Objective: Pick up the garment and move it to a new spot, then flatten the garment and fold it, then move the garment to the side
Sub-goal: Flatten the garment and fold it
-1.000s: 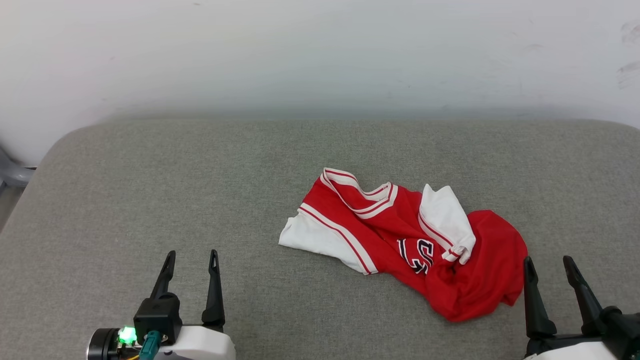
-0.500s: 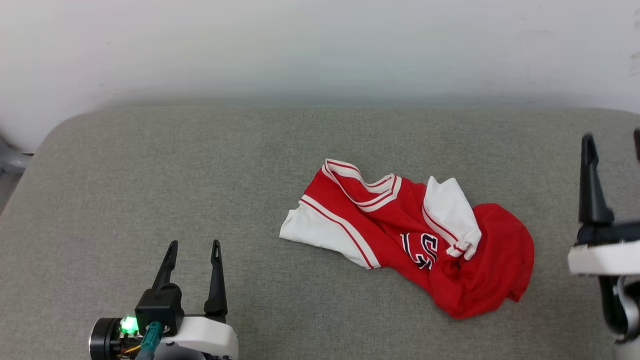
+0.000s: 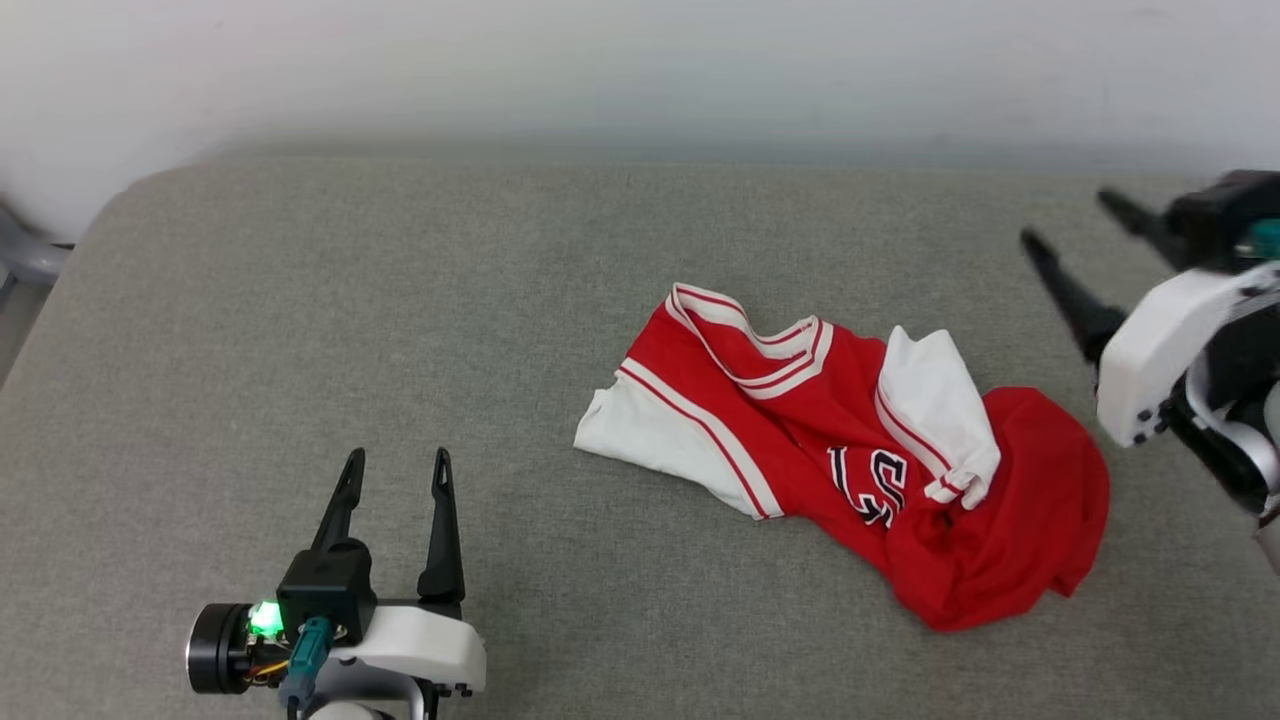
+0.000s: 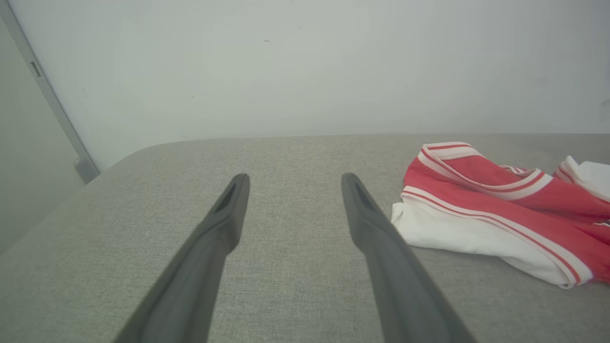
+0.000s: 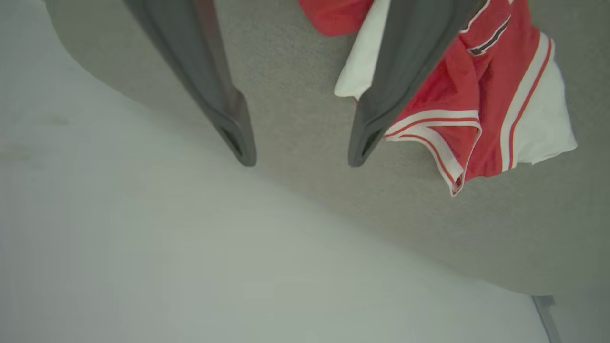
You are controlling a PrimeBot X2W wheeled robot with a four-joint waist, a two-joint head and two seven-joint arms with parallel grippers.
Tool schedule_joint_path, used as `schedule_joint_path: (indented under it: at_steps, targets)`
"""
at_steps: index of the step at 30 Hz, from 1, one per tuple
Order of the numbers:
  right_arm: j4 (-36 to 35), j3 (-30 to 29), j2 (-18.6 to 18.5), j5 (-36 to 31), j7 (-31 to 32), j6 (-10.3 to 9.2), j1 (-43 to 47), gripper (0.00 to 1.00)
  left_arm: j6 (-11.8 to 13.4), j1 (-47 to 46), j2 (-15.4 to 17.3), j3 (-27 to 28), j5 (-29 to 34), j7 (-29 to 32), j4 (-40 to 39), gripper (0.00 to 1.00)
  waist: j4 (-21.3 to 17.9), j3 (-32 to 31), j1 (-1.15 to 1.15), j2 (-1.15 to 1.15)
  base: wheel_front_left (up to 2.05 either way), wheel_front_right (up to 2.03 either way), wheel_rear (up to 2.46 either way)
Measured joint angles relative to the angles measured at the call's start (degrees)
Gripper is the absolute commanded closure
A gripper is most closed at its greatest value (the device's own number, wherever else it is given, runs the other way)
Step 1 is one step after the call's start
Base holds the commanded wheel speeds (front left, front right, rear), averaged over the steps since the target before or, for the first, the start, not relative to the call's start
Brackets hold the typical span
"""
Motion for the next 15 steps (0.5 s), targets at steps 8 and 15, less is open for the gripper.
schedule_joint_path:
  at_steps: [8,15]
  targets:
    - [2.9,15.6,-6.5,13.2,20.6,0.01,-7.5,0.00,0.0,-2.4,-0.2,-0.7,0.0,0.0,-0.3,0.00,1.7,3.7,0.00,0.00,0.00,0.00,0.00]
    - [11.0,23.0,-7.1,18.2,27.6,0.01,-14.3,0.00,0.8,-5.9,-0.2,-3.7,-1.1,0.0,-0.6,0.00,5.0,9.2,0.00,0.00,0.00,0.00,0.00]
